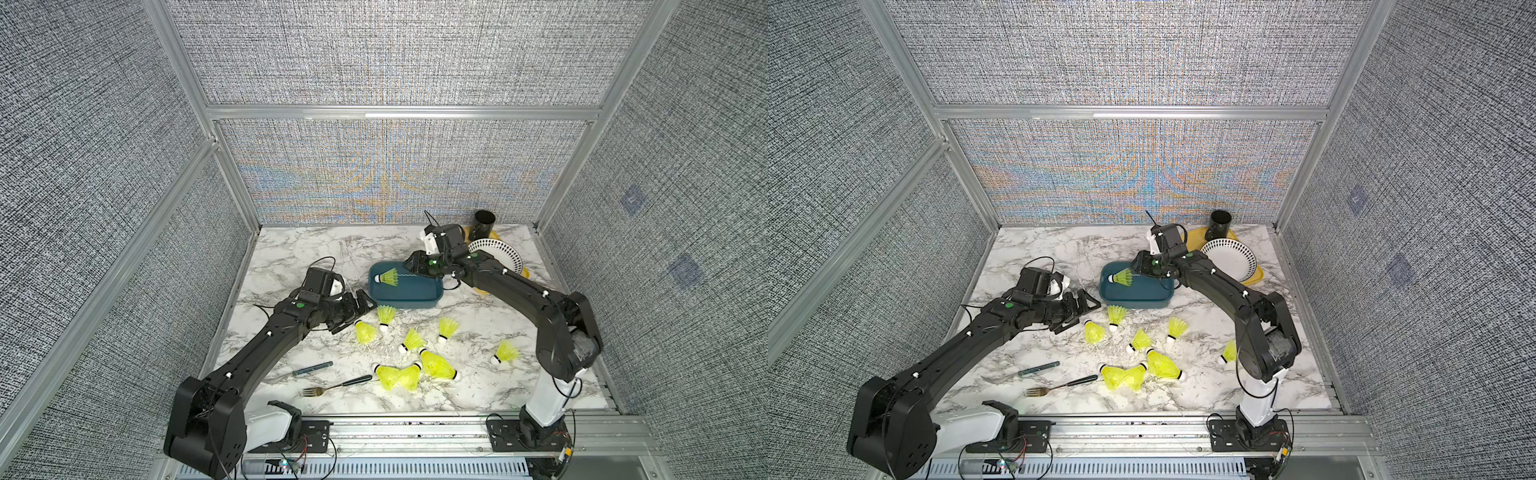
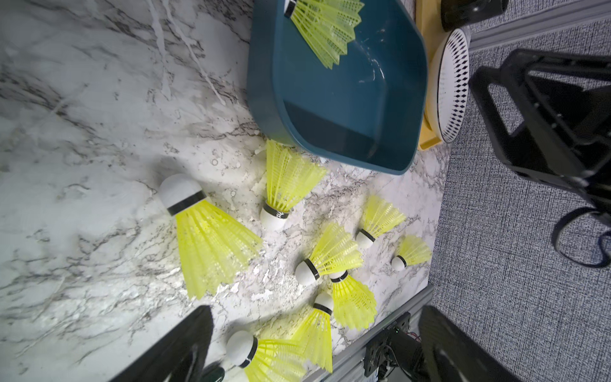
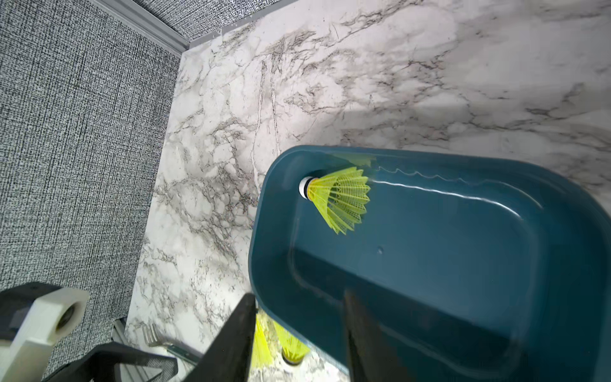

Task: Put the shuttlecocks into the storage box
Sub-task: Pick up the shuttlecock at the center of the board.

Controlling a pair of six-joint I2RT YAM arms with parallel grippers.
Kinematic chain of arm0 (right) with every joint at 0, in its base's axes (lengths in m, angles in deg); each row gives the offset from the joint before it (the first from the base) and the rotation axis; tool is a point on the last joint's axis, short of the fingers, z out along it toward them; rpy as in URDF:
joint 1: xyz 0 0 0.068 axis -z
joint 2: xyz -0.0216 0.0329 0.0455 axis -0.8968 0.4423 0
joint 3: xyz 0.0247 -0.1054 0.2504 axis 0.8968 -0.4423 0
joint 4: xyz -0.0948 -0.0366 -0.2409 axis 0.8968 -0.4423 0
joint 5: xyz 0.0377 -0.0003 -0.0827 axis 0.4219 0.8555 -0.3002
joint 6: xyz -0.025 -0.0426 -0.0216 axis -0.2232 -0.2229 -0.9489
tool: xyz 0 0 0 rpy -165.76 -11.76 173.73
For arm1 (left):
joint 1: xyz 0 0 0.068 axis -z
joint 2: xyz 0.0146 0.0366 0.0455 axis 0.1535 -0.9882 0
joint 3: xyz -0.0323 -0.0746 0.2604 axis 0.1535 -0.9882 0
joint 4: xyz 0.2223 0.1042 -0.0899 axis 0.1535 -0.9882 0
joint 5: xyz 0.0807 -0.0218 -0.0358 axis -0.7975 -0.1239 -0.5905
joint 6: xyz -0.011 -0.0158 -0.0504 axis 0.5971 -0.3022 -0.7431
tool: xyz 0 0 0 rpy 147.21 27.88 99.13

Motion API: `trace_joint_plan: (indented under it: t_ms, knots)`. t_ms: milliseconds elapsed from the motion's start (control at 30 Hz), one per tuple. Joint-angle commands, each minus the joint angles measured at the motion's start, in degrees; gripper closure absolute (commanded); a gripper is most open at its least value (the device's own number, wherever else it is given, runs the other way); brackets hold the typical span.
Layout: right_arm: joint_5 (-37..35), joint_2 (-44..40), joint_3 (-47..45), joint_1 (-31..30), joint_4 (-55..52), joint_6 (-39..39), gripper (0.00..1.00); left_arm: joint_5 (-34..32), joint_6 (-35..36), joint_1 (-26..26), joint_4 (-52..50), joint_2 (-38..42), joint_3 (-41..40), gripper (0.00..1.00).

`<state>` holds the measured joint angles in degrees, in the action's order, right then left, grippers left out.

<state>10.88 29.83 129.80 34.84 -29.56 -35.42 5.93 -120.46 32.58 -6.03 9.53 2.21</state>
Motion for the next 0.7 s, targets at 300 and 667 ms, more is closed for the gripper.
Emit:
trace_joint_plan:
  t_ms: [300,667]
  knots:
    - [-1.58,-18.95,-16.78,-0.17,-7.48,-2.97,0.55,-1.65,0.23,10.45,-0.23,0.32,-0.36,0.00]
    - [-5.39,-26.60,-28.52,2.01,-10.60,-2.14,0.56,-3.39,-1.44,14.00,1.55,1.71,-2.91,0.00]
